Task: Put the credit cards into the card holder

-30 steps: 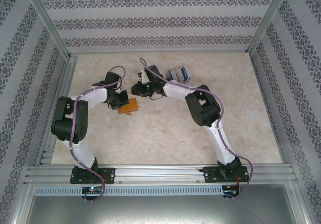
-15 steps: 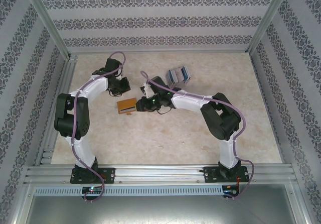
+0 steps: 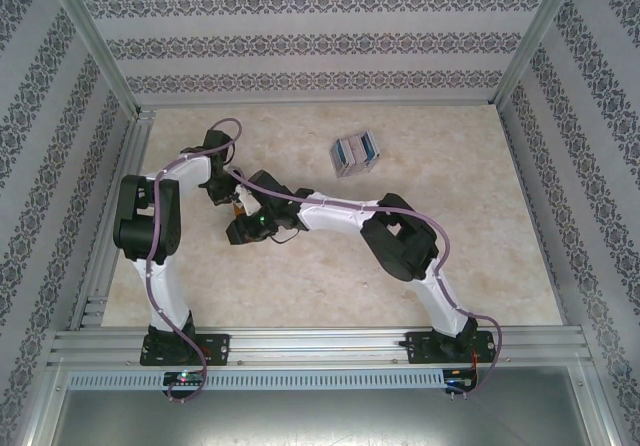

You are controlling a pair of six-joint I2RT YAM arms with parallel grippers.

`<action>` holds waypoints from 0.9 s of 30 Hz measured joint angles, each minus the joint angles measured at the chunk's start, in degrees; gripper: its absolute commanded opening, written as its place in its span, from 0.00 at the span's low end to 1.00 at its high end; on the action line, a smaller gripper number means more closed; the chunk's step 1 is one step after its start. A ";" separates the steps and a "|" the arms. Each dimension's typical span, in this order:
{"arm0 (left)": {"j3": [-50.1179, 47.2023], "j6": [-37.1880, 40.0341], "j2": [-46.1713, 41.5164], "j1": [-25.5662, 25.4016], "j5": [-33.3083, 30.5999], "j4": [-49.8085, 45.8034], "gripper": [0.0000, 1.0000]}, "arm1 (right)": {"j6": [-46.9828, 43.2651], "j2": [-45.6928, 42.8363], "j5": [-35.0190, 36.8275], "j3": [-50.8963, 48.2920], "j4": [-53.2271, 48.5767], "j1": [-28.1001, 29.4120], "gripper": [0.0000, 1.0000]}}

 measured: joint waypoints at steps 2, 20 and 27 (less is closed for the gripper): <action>-0.90 0.13 -0.48 0.00 0.02 0.61 0.07 | 0.00 0.44 1.25 0.02 -0.61 -0.59 0.29; -17.14 -6.51 -9.70 -2.71 5.01 13.70 0.10 | -5.27 -2.54 11.21 -7.54 -3.67 -17.25 0.29; -15.89 -9.38 -9.66 -10.05 10.21 11.74 0.11 | -8.72 -8.55 11.28 -12.55 -7.28 -21.90 0.34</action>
